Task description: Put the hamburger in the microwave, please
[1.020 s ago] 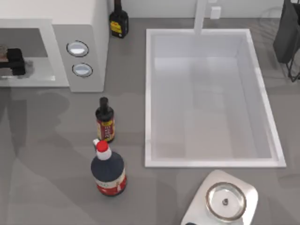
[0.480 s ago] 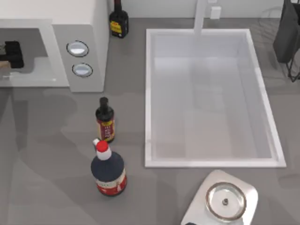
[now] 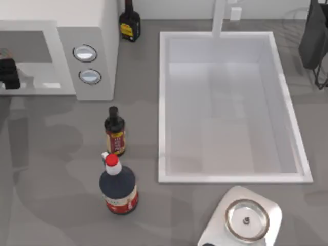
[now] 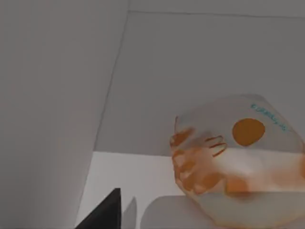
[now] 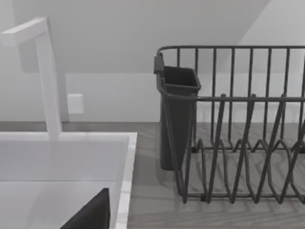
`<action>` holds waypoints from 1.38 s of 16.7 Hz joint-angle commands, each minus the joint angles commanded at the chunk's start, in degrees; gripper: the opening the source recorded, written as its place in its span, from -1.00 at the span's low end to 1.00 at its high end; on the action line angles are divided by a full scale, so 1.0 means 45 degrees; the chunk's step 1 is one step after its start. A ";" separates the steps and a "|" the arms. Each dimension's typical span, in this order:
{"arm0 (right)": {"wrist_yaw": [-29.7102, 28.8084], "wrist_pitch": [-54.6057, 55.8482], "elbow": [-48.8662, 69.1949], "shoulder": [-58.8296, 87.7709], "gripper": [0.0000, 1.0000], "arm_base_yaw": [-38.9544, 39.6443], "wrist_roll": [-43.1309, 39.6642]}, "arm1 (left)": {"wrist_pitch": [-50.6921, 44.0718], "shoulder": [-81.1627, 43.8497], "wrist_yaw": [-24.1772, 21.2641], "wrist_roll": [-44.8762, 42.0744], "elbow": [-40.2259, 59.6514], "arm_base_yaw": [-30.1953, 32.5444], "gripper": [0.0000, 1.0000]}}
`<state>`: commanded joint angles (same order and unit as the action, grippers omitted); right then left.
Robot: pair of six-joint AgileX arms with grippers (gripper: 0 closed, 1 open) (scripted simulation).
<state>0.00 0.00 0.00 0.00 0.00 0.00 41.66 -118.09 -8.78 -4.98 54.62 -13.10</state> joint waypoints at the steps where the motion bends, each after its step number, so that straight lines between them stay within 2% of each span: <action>1: 0.0000 0.0000 0.0000 0.0000 1.00 0.0000 0.0000 | 0.0086 0.0203 -0.0079 -0.0038 -0.0540 -0.0085 1.00; 13: 0.0000 0.0000 0.0000 0.0000 1.00 0.0000 0.0000 | 0.2337 0.3126 -0.1382 -0.0693 -0.6283 -0.1546 1.00; 19: 0.0000 0.0000 0.0000 0.0000 1.00 0.0000 0.0000 | 0.2860 0.3335 -0.1789 -0.0968 -0.7717 -0.2001 1.00; 23: 0.0000 0.0000 0.0000 0.0000 1.00 0.0000 0.0000 | 0.2757 0.3202 -0.1792 -0.0981 -0.7857 -0.2019 1.00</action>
<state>0.00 0.00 0.00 0.00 0.00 0.00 54.07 -103.69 -16.85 -9.39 19.27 -22.18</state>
